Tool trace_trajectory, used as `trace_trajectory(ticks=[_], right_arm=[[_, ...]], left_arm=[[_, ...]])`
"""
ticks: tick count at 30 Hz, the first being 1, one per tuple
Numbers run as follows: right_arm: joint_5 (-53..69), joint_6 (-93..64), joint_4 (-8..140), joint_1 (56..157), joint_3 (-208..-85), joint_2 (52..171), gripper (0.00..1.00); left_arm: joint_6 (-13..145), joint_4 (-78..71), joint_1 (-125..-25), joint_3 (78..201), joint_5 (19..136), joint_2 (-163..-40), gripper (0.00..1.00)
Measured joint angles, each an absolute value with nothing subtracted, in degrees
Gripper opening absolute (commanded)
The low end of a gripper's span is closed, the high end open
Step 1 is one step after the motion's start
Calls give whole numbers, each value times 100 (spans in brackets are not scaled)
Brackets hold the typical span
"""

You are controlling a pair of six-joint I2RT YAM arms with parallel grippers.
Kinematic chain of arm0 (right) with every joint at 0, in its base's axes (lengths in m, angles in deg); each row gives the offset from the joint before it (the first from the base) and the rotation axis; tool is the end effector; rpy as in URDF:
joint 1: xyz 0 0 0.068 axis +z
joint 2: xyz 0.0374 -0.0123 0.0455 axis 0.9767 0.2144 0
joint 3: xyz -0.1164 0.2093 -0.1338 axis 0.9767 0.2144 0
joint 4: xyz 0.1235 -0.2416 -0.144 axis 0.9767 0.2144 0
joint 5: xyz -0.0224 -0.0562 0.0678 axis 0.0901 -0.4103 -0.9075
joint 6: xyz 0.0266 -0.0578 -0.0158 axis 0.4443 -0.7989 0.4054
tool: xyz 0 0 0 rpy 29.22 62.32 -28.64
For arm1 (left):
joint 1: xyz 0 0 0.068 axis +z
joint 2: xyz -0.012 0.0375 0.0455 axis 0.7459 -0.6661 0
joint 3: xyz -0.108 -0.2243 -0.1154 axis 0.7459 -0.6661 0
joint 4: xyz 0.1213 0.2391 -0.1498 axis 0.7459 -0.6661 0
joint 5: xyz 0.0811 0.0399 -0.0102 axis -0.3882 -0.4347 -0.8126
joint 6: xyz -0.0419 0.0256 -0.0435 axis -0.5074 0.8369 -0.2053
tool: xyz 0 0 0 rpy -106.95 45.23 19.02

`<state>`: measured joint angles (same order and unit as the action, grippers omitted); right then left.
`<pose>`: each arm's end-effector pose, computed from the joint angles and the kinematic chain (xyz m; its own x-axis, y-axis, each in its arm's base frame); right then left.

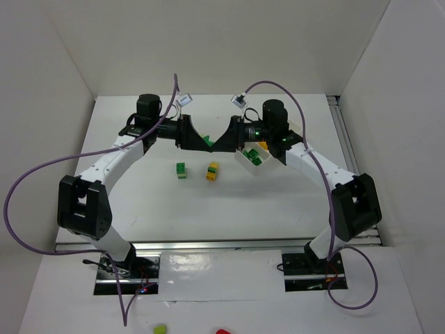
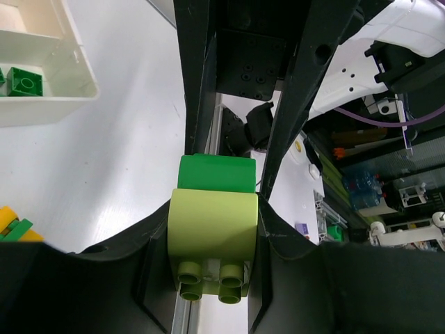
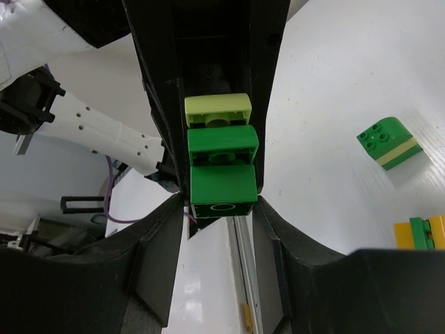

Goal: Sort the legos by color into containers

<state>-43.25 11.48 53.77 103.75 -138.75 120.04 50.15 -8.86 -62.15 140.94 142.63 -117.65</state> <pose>0.3515 0.2214 0.3090 -0.6663 -0.0115 -0.7456 -0.7406 0.1262 0.6600 0.3850 -0.1464 0.3117 -0.7404 0.0477 -0.6704 0.6715 0.0976 -0.7346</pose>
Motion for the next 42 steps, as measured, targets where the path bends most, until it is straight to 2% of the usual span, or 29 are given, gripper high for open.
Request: trace_trajectory(ticks=[1, 5, 10, 12, 13, 15, 16, 18, 21, 24, 26, 29, 36, 42], right_arm=[[-4327, 1163, 5375, 10375, -13875, 12008, 27], [-4323, 1192, 5360, 10375, -13875, 12010, 18], [-4214, 1189, 5371, 10388, -13847, 12006, 16], [-4113, 1187, 5369, 10388, -13807, 11989, 16], [-4056, 1189, 5364, 10384, -13770, 11958, 16], [-3953, 1189, 5369, 10384, -13705, 11890, 16], [-3914, 1185, 5369, 10377, -13665, 11853, 16], [-3790, 1165, 5390, 10320, -13608, 11781, 16], [-3560, 1146, 5417, 10270, -13600, 11770, 15], [-3317, 1104, 5522, 10220, -13582, 11770, 15], [-3046, 1045, 5723, 10211, -13582, 11770, 15], [-2323, 905, 6276, 10200, -13598, 11766, 15], [256, 591, 7854, 10150, -13670, 11772, 15], [1351, 365, 8498, 10119, -13672, 11912, 17]], left_arm=[[5030, -890, -6212, 14094, 14263, -11762, 0], [5047, -899, -6212, 14094, 14263, -11760, 0], [5157, -1010, -6180, 14096, 14226, -11758, 1], [5181, -1072, -6151, 14094, 14206, -11758, 8], [5194, -1104, -6145, 14096, 14195, -11758, 21], [5203, -1148, -6123, 14096, 14166, -11758, 31], [5205, -1155, -6121, 14096, 14160, -11760, 34], [5185, -1211, -6073, 14096, 14184, -11758, 35], [5163, -1227, -6024, 14096, 14191, -11758, 21], [5150, -1225, -6009, 14096, 14193, -11758, 19], [5146, -1222, -5994, 14096, 14193, -11758, 1], [5152, -1266, -5990, 14096, 14127, -11760, 0], [5198, -1826, -5963, 14118, 13397, -11835, 0], [5194, -2178, -5924, 14170, 12682, -12053, 0]])
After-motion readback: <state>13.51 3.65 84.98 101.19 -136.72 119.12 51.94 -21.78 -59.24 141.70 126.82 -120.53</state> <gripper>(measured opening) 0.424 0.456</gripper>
